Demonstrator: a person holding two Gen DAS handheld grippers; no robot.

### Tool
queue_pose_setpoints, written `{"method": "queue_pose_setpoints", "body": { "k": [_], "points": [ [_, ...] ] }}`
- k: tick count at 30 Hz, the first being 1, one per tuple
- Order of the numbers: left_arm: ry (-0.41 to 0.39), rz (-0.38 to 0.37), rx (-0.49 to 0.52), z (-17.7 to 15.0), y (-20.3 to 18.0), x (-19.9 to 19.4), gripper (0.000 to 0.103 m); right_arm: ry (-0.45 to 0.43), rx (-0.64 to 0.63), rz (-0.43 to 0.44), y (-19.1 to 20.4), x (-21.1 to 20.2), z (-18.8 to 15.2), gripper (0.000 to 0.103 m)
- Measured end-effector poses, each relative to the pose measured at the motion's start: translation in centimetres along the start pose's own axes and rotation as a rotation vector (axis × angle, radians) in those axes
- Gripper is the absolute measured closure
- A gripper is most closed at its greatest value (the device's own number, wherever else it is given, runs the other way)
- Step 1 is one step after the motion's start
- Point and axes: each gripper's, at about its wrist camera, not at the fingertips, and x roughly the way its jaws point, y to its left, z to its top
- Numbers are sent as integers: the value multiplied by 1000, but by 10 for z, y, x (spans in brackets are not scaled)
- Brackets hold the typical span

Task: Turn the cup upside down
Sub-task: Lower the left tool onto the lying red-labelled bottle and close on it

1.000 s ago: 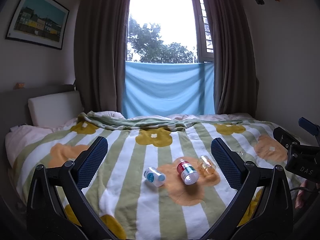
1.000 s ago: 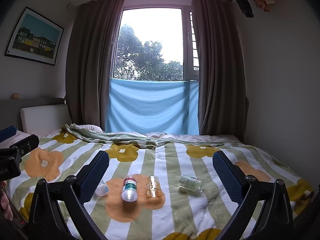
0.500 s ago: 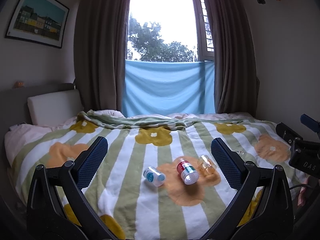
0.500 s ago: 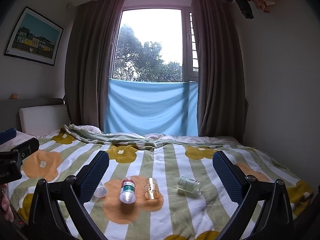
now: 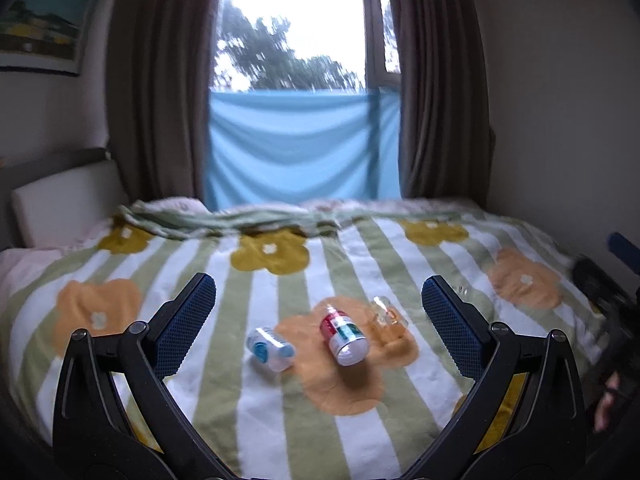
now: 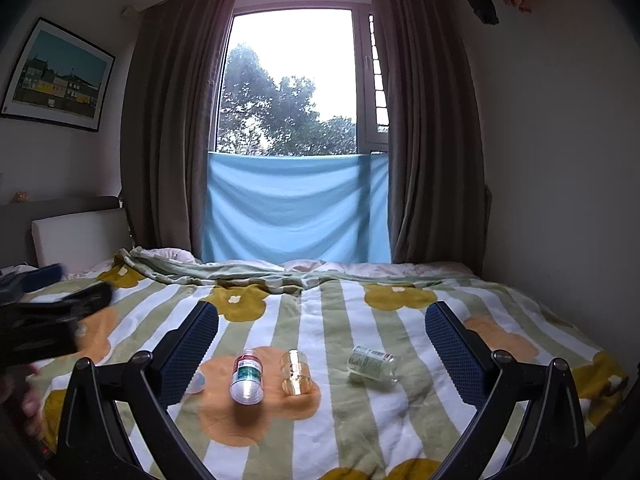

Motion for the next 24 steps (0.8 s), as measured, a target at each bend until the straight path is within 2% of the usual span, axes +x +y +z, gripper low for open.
{"method": "queue_pose_setpoints", "body": {
  "k": [2, 7, 9, 11, 14, 18, 24],
  "points": [
    [47, -20, -14, 4, -1, 29, 0, 5, -12, 7, -1, 2, -2, 0],
    [242, -47, -28, 5, -6, 137, 0, 32, -31, 17, -2, 11, -8, 0],
    [356, -44, -17, -7, -12, 184, 0, 49, -26, 18, -6, 19, -12, 0],
    [462, -67, -48, -22, -14, 227, 0, 65, -24, 13, -9, 27, -16, 0],
    [589, -70, -89, -45, -14, 277, 0, 82, -25, 3, -14, 37, -23, 0],
    [692, -57, -87, -72, -15, 322, 6, 124, -32, -15, -21, 57, -35, 0],
    [815, -73, -121, -104, -14, 357, 6, 190, -26, -15, -27, 85, -53, 0]
  ]
}}
